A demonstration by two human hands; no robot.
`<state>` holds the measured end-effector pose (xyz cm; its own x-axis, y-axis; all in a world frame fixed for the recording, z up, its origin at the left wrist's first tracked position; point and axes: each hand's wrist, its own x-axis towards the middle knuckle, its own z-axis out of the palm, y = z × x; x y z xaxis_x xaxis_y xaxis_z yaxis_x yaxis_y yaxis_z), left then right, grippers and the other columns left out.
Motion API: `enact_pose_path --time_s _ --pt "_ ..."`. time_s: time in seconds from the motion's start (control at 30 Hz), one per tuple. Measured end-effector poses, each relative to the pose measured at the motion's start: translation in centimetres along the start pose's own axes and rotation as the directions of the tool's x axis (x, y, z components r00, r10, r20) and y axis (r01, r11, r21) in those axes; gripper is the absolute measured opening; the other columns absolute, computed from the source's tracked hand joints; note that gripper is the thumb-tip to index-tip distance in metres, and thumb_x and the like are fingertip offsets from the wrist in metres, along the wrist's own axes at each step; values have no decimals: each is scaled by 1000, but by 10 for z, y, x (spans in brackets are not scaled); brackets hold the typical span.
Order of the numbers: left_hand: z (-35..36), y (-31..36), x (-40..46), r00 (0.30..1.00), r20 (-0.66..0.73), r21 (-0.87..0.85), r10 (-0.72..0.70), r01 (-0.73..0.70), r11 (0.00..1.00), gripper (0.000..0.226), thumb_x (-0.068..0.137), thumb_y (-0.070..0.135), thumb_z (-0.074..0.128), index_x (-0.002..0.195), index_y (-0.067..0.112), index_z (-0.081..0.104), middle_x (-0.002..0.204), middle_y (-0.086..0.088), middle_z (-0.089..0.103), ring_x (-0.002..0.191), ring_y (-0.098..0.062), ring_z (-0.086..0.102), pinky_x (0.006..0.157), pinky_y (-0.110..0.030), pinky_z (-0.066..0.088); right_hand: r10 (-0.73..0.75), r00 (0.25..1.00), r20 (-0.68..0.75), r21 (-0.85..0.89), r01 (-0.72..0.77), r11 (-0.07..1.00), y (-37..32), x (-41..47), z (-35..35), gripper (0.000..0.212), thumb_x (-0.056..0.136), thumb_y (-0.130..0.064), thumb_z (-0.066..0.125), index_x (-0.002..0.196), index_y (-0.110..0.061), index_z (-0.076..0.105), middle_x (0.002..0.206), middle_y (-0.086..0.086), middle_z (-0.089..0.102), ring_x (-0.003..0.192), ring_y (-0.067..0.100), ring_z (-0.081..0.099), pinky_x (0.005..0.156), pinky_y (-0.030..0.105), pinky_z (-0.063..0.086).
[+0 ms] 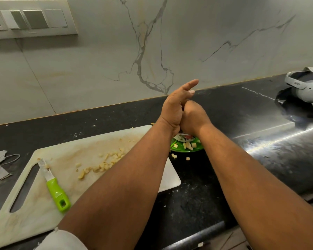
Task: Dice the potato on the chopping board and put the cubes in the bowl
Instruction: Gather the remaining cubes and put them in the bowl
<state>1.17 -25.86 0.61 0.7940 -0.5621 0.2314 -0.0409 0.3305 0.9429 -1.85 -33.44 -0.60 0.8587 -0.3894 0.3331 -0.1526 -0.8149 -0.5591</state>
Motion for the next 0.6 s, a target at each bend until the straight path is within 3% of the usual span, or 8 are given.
enact_pose_path --time_s 0.13,0.2,0.27,0.37,0.47,0.53,0.6 --pt "-2 2 4 999 40 59 -29 27 998 56 69 35 62 122 25 77 136 -12 66 136 -37 51 119 -54 38 -54 998 -14 -51 54 997 2 3 4 27 96 -9 48 72 -20 45 71 -6 51 64 11 51 55 23 32" --pt "0 3 6 1000 -2 130 -30 30 991 49 74 30 62 120 23 77 127 -1 72 129 -22 59 118 -50 41 -88 996 -1 -197 87 977 4 6 7 19 97 -10 49 79 -17 49 77 -5 50 74 16 56 60 22 33" --pt "2 3 8 999 -35 181 -11 18 983 34 85 23 64 116 23 78 120 3 75 123 -15 63 116 -47 44 -99 995 -13 -216 94 972 4 7 6 13 95 -9 51 86 -17 55 77 -3 50 76 17 54 59 20 33" --pt "3 0 10 996 -82 208 31 -13 978 24 99 15 61 113 22 78 107 5 77 109 -11 68 109 -42 50 -63 996 -64 -68 58 996 4 3 0 13 93 -7 55 84 -17 57 69 -7 53 69 15 56 58 24 41" --pt "4 0 8 992 -82 96 100 -92 991 21 102 13 58 113 12 77 67 11 68 65 0 61 78 -24 51 35 992 -124 302 4 953 4 -4 -3 12 94 -13 55 85 -9 63 73 3 65 70 20 64 61 33 54" --pt "4 5 7 981 -113 133 157 -141 981 22 104 15 59 115 6 76 81 9 73 75 6 65 78 -16 47 84 985 -148 441 -10 897 4 -8 -3 18 94 -18 55 81 -8 63 74 7 68 70 24 65 62 40 57" --pt "3 9 8 967 -146 193 207 -178 965 24 105 21 59 112 7 78 94 11 75 92 10 65 87 -14 45 81 987 -142 425 -13 905 2 -9 -2 22 93 -17 55 73 -11 62 69 5 67 65 22 64 60 39 56"
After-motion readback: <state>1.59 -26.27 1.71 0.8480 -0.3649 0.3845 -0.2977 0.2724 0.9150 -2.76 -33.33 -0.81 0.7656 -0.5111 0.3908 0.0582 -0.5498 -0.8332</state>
